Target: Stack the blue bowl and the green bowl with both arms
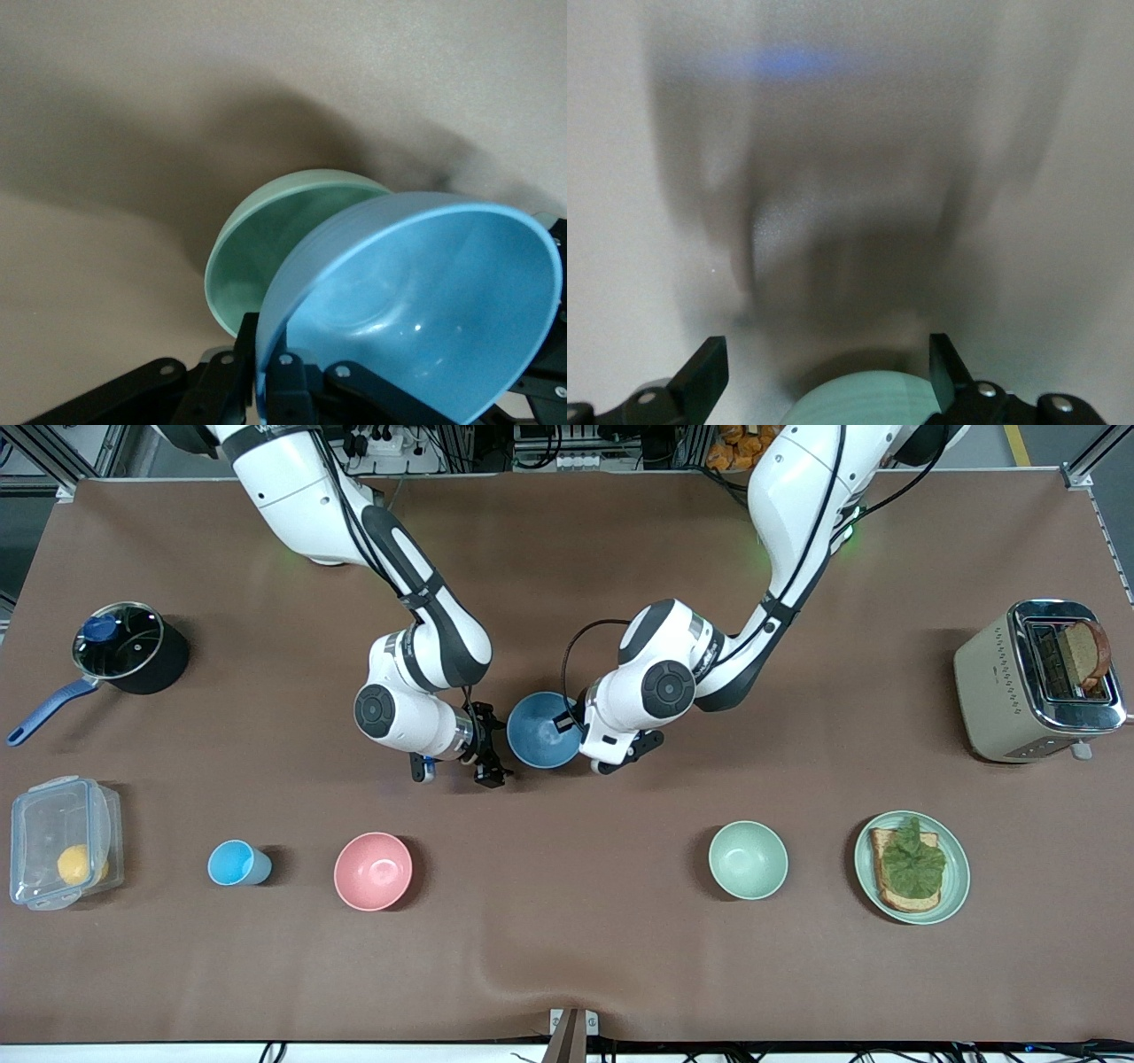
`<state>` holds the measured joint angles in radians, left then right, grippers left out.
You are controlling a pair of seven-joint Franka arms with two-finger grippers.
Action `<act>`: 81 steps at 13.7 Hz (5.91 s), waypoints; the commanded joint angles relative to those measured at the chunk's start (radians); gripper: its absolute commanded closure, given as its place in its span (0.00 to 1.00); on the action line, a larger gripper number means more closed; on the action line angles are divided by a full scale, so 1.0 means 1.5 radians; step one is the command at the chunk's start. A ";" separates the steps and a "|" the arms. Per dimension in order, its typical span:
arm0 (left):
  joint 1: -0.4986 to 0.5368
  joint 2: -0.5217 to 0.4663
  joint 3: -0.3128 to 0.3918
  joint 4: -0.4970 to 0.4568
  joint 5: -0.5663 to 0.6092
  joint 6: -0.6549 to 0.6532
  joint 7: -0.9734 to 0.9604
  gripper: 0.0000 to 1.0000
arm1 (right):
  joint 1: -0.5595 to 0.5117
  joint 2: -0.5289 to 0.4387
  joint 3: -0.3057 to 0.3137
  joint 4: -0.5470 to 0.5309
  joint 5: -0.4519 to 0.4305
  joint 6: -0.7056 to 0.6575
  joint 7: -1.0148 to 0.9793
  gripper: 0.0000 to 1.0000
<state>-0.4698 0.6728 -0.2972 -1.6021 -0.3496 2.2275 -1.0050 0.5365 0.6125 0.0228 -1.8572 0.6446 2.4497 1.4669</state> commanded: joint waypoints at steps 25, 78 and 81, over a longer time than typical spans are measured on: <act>0.137 -0.214 0.053 0.018 0.247 -0.175 0.033 0.00 | -0.119 -0.140 -0.018 0.034 -0.395 -0.497 -0.142 0.00; 0.250 -0.457 0.159 0.037 0.219 -0.476 0.608 0.00 | -0.388 -0.350 -0.035 0.353 -0.401 -0.749 -1.010 0.00; 0.249 -0.457 0.159 0.037 0.218 -0.476 0.600 0.00 | -0.372 -0.349 -0.053 0.353 -0.402 -0.749 -1.010 0.00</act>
<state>-0.1018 -0.0101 -0.0578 -1.5558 -0.0038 1.5297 -0.1139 -0.0442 0.0901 -0.0317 -1.3270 0.0338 1.3221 -0.0460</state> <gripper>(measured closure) 0.000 0.000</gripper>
